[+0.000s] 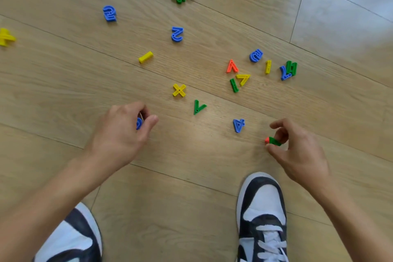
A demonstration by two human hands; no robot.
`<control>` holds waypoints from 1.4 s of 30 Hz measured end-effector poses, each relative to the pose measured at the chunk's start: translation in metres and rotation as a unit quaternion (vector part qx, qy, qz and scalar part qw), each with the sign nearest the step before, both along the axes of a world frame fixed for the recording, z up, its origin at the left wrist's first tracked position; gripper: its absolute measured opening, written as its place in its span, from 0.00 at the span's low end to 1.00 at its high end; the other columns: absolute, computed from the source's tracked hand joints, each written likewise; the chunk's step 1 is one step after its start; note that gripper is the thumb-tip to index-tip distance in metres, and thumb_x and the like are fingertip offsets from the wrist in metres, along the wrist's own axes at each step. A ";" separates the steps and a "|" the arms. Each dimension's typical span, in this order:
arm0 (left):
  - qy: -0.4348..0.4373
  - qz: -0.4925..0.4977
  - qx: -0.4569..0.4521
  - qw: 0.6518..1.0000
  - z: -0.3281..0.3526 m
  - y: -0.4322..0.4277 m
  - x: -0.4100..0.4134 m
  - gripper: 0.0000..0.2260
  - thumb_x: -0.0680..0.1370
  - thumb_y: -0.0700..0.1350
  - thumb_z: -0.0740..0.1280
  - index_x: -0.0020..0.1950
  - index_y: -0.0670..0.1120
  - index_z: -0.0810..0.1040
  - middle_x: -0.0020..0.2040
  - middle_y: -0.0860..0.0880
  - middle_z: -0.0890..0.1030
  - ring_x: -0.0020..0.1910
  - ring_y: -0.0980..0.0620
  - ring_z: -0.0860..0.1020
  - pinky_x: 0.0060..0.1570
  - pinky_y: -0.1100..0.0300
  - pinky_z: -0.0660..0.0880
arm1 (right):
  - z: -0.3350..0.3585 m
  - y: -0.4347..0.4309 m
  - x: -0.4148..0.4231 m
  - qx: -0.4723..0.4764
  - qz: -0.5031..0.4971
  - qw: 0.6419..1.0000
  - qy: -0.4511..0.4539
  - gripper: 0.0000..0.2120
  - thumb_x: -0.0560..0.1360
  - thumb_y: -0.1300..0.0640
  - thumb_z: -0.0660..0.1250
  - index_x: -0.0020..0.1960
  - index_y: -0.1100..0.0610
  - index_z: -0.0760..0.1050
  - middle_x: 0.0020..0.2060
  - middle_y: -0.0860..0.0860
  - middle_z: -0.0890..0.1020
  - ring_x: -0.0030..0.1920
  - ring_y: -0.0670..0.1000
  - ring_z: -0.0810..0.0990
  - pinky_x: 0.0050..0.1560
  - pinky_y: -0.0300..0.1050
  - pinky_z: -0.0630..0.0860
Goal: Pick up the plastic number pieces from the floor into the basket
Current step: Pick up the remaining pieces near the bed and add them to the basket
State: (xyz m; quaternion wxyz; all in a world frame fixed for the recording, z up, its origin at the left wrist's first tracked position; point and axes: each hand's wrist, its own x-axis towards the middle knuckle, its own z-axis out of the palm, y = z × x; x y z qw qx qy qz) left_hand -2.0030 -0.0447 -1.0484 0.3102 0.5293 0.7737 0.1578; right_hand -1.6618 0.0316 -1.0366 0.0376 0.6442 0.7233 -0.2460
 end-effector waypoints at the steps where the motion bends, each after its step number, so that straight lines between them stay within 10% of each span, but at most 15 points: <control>1: 0.060 -0.023 0.013 0.998 -0.002 0.001 0.002 0.11 0.76 0.53 0.66 0.40 0.47 0.75 0.32 0.47 0.79 0.34 0.44 0.77 0.34 0.54 0.71 | -0.002 -0.001 -0.001 -0.003 0.008 1.000 -0.025 0.16 0.72 0.58 0.74 0.58 0.53 0.76 0.40 0.45 0.77 0.43 0.50 0.77 0.43 0.49 0.73; 5: 0.189 -0.087 -0.053 0.977 -0.020 0.004 0.017 0.14 0.77 0.53 0.67 0.50 0.43 0.71 0.40 0.38 0.81 0.41 0.33 0.79 0.35 0.52 0.64 | -0.009 -0.003 -0.002 0.031 0.008 0.997 -0.065 0.13 0.73 0.59 0.72 0.57 0.56 0.79 0.44 0.49 0.79 0.45 0.53 0.78 0.46 0.50 0.76; 13: 0.151 -0.122 -0.030 0.981 -0.032 0.002 0.007 0.03 0.75 0.40 0.64 0.43 0.43 0.71 0.37 0.41 0.80 0.38 0.34 0.79 0.37 0.45 0.76 | -0.009 0.002 -0.002 0.038 -0.021 0.999 -0.013 0.04 0.72 0.60 0.75 0.46 0.56 0.82 0.39 0.49 0.77 0.40 0.52 0.77 0.43 0.47 0.72; 17: -0.113 0.001 -0.007 0.994 -0.012 0.001 0.010 0.04 0.74 0.40 0.68 0.40 0.47 0.81 0.32 0.51 0.81 0.31 0.50 0.79 0.31 0.57 0.75 | 0.021 0.011 -0.034 0.013 -0.049 0.983 0.178 0.04 0.70 0.58 0.78 0.41 0.53 0.82 0.35 0.54 0.80 0.38 0.57 0.79 0.43 0.57 0.79; 22: -0.614 0.156 -0.148 0.759 0.010 0.004 0.046 0.07 0.76 0.40 0.63 0.40 0.42 0.78 0.30 0.45 0.76 0.25 0.54 0.72 0.19 0.66 0.64 | 0.063 -0.003 -0.110 -0.094 0.052 0.899 0.424 0.05 0.69 0.57 0.78 0.43 0.53 0.83 0.36 0.56 0.82 0.37 0.54 0.77 0.42 0.50 0.74; 25: -0.706 0.146 -0.177 0.670 0.012 0.001 0.058 0.09 0.76 0.50 0.63 0.42 0.46 0.79 0.35 0.47 0.76 0.29 0.55 0.74 0.23 0.67 0.65 | 0.058 -0.013 -0.136 -0.079 0.145 0.911 0.378 0.06 0.69 0.60 0.78 0.43 0.57 0.83 0.36 0.52 0.80 0.39 0.48 0.75 0.44 0.39 0.71; 31: -0.749 0.196 -0.184 0.605 0.007 -0.004 0.059 0.20 0.78 0.58 0.63 0.59 0.44 0.78 0.52 0.42 0.74 0.53 0.43 0.69 0.46 0.56 0.68 | 0.042 -0.031 -0.136 0.019 0.237 0.918 0.318 0.14 0.71 0.55 0.77 0.55 0.59 0.83 0.50 0.52 0.79 0.52 0.51 0.77 0.53 0.48 0.74; 36: -0.781 0.183 -0.172 0.571 0.008 -0.005 0.052 0.12 0.76 0.50 0.65 0.38 0.43 0.77 0.38 0.45 0.77 0.33 0.52 0.75 0.24 0.67 0.66 | 0.034 -0.018 -0.106 0.064 0.140 0.934 0.323 0.22 0.74 0.47 0.72 0.64 0.55 0.77 0.56 0.49 0.77 0.56 0.44 0.77 0.57 0.32 0.69; 42: -0.792 0.173 -0.176 0.558 0.004 -0.007 0.050 0.11 0.77 0.49 0.64 0.41 0.41 0.78 0.41 0.43 0.78 0.38 0.47 0.79 0.20 0.65 0.70 | -0.011 0.000 -0.065 0.063 0.106 0.992 -0.025 0.18 0.74 0.44 0.70 0.60 0.51 0.77 0.53 0.47 0.74 0.47 0.50 0.76 0.40 0.47 0.73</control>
